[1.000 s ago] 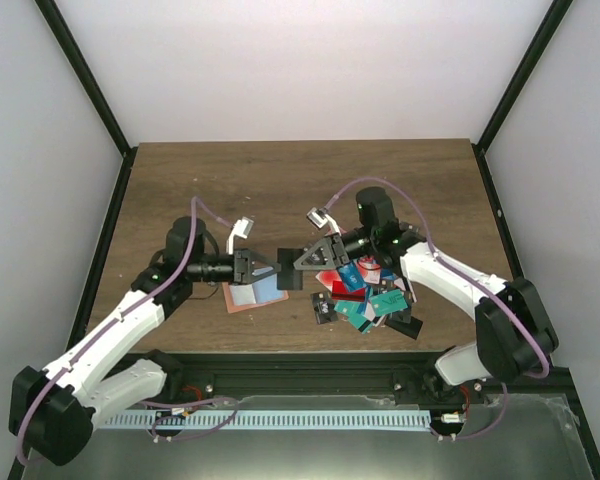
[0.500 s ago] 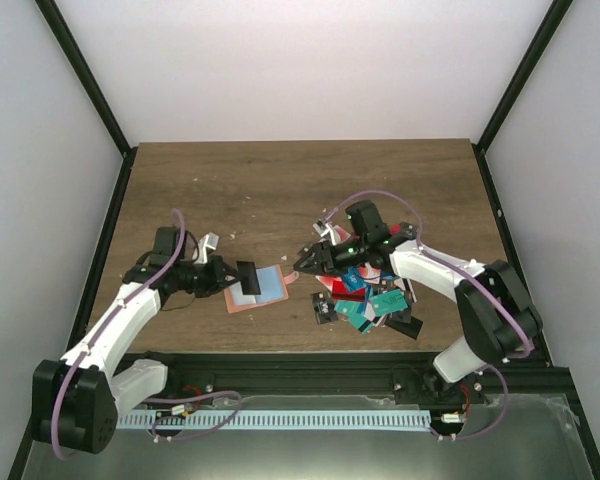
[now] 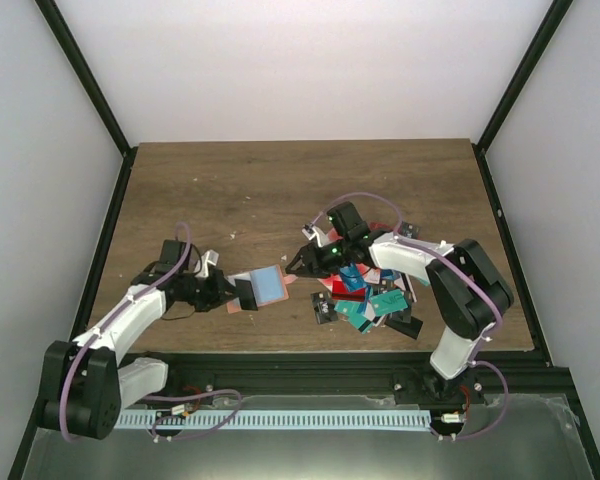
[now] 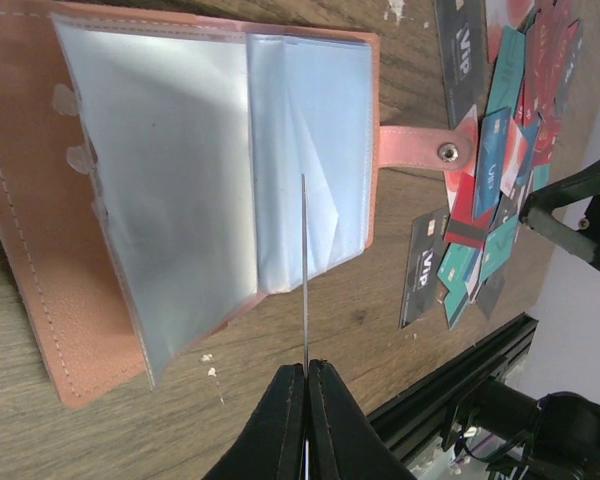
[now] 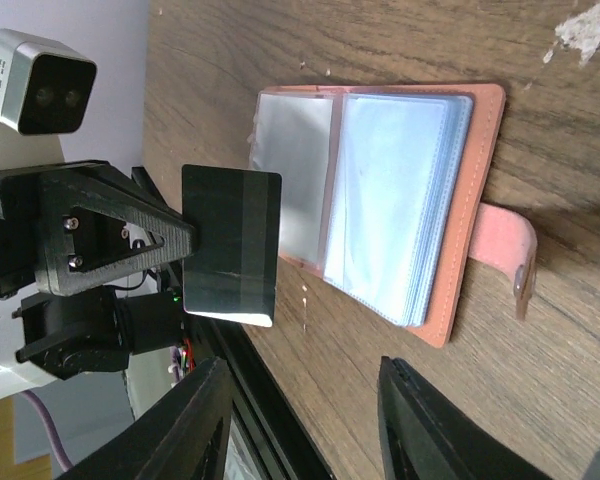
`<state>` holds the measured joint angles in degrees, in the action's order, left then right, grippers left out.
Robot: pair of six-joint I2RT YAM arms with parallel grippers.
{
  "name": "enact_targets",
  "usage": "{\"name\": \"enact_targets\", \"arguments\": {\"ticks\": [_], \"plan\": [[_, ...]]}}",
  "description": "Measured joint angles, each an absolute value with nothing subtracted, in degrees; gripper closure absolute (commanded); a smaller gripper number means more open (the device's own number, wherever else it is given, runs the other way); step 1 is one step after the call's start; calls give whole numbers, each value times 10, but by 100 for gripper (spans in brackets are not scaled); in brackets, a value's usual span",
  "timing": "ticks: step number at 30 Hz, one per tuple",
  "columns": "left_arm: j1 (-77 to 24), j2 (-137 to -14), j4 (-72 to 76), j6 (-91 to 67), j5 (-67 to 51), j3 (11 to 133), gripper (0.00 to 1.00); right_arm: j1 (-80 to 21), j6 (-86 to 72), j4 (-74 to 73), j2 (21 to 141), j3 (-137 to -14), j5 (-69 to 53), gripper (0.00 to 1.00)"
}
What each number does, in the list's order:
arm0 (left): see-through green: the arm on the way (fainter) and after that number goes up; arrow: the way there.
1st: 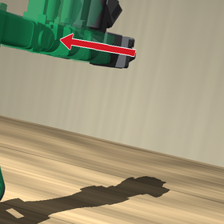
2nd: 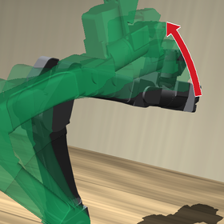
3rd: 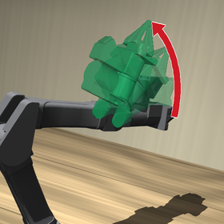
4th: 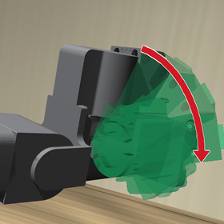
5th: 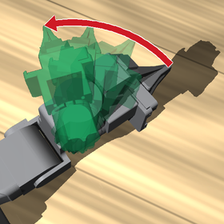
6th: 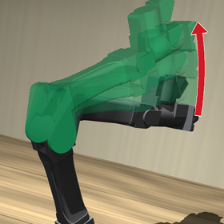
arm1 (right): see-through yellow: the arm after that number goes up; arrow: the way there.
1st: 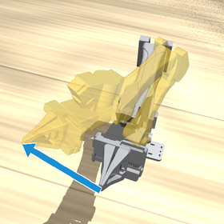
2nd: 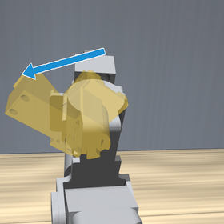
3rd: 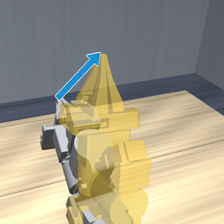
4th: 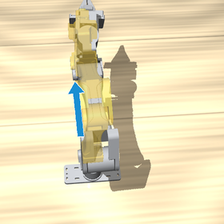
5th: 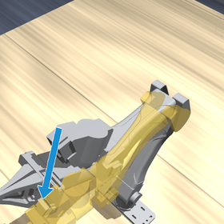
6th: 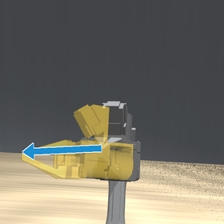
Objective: Put the credit cards into the card holder
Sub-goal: Insert the credit card into the card holder.
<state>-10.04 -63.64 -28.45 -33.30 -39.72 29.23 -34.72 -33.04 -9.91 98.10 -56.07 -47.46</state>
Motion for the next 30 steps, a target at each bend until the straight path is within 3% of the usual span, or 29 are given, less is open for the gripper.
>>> {"name": "enact_targets", "arguments": {"ticks": [30], "plan": [[-100,-740,-172,-346,-417,279,96,-351,-321,-101,1093,-638,-479,64]]}}
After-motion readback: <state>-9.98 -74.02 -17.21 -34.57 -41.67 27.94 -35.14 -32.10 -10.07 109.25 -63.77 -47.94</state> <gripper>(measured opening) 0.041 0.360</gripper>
